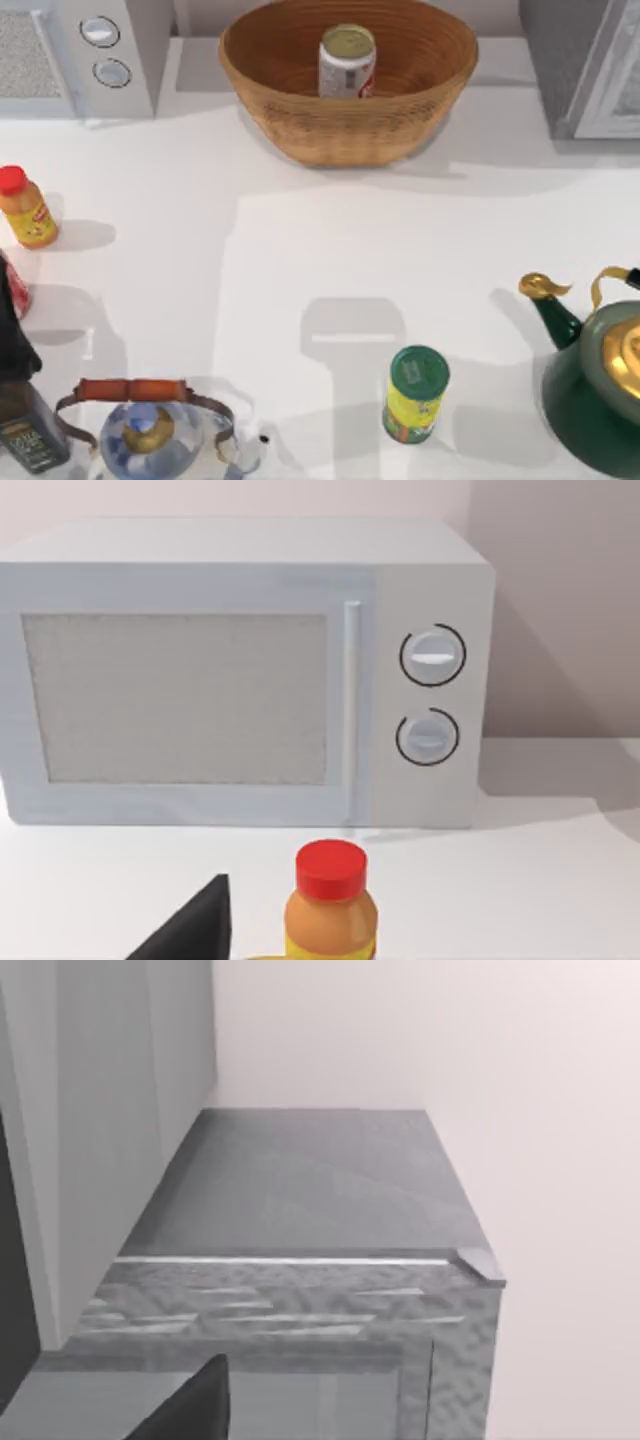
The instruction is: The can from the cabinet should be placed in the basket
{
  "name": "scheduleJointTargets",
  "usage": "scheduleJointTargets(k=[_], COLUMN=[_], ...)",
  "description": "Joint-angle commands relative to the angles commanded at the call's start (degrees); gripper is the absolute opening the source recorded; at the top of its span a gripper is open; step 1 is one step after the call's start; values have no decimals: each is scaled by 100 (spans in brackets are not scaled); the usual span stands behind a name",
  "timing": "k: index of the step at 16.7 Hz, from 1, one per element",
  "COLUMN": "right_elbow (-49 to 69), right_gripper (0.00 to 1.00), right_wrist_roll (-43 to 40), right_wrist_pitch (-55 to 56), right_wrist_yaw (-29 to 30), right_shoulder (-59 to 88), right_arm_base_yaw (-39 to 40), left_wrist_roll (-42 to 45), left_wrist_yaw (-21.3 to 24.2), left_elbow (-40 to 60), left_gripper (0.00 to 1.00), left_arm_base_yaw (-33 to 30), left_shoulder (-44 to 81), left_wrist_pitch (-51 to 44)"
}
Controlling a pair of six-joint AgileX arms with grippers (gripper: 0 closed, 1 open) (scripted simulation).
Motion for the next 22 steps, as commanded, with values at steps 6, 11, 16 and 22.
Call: scheduleJointTargets(k=[6,11,16,22], right_elbow=[142,172,56,-126], right_gripper=[100,100,100,100], right_wrist_roll=[-24,-65,-107,-140], right_wrist_pitch=[-98,-238,-339,-387], right_wrist_yaw=[1539,4029,6645,8341], right_shoulder=[47,38,-102,-287], right_arm_base_yaw=[1547,4045,6656,8350], left_wrist_roll=[0,0,0,0], left_wrist_yaw=[0,0,0,0], left_elbow=[0,0,0,0], left_gripper=[100,100,100,100], left_arm_base_yaw=[0,0,0,0], left_shoulder=[0,0,0,0], left_wrist_pitch=[0,0,0,0])
